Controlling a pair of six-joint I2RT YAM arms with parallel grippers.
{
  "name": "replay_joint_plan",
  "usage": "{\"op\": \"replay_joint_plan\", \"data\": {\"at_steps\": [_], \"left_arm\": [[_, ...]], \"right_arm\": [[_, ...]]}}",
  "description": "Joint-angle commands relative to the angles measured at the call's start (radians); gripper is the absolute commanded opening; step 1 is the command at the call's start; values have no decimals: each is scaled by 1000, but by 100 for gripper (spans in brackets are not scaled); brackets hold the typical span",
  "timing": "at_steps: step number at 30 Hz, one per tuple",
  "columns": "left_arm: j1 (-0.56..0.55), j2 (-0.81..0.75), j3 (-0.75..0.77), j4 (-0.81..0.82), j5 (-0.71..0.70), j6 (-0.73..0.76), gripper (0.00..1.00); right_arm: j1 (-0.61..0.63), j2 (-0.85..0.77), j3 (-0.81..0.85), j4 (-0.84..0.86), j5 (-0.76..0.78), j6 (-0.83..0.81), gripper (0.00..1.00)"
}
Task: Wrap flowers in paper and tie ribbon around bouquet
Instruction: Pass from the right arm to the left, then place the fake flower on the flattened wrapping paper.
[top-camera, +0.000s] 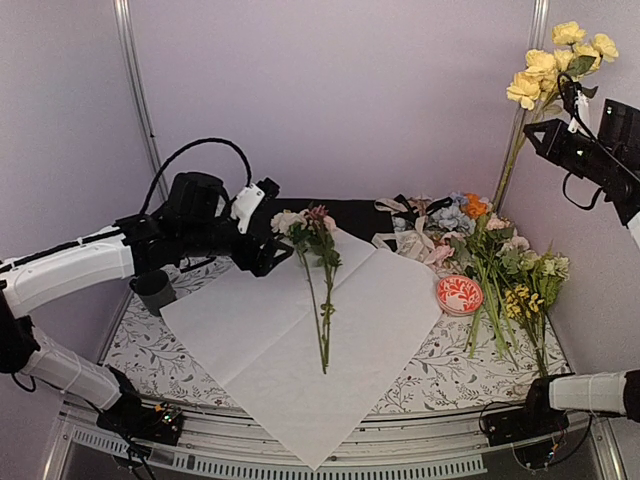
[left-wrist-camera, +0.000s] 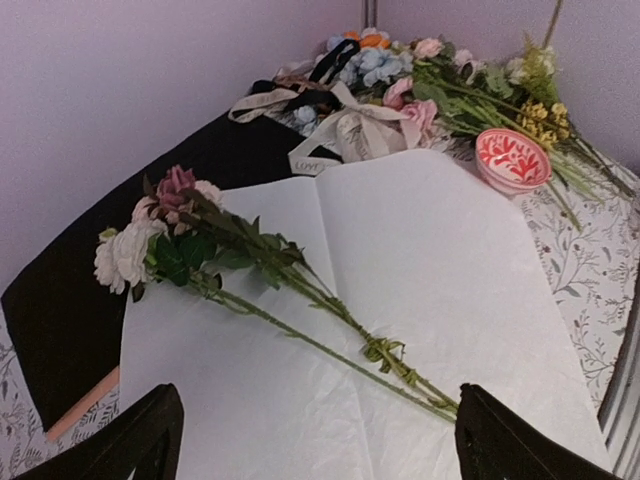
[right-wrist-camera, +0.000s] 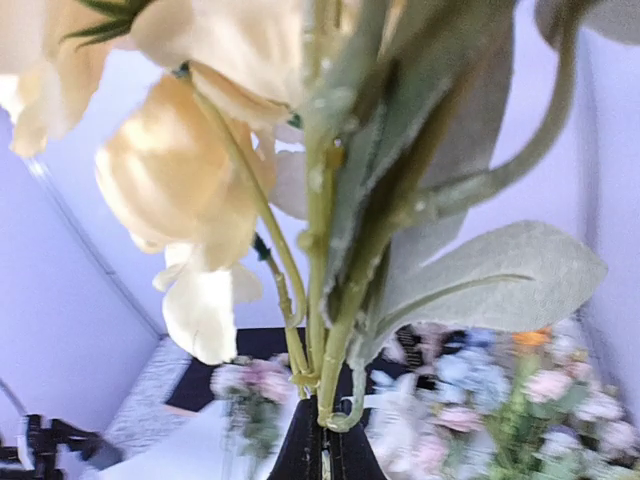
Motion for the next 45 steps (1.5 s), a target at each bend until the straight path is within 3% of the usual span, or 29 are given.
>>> {"op": "replay_joint_plan", "data": {"at_steps": [1, 3, 8, 13, 15, 17, 20, 22, 26, 28, 31, 32, 36, 45], "left_arm": [[-93, 17, 86, 102, 112, -32, 94], [-99, 45, 101, 206, 239, -144, 94], [-123, 132, 74, 492, 473, -330, 94], [-148, 188, 97, 463, 367, -298, 94], [-148, 192, 89, 453, 311, -285, 89], [-146, 193, 87, 436, 262, -277, 72], [-146, 194, 83, 433, 236, -277, 26], [-147, 190, 72, 448, 245, -288, 0], [-148, 161, 20, 477, 216, -357, 0], [-143, 140, -21, 481, 113, -440, 0], [-107, 125, -88, 447, -7, -609, 0], [-89, 130, -112, 439, -20, -659, 0], [-47, 187, -186, 452, -5, -787, 0], [6, 400, -236, 581, 47, -979, 0]], "right_arm": [[156, 19, -180, 446, -375, 313, 0], [302, 50, -230, 619, -349, 377, 0], [538, 212, -223, 829, -348, 462, 0], [641, 356, -145, 854, -379, 474, 0], [666, 399, -122, 856, -395, 475, 0], [680, 429, -106, 859, -421, 482, 0], [696, 458, -94, 856, -447, 483, 0], [697, 469, -91, 846, -451, 481, 0], [697, 487, -62, 756, -416, 440, 0], [696, 491, -24, 634, -340, 381, 14], [695, 495, 47, 412, -155, 245, 47], [692, 495, 64, 349, -96, 197, 51], [682, 480, 71, 212, 41, 111, 56], [674, 462, 51, 62, 204, 46, 58]]}}
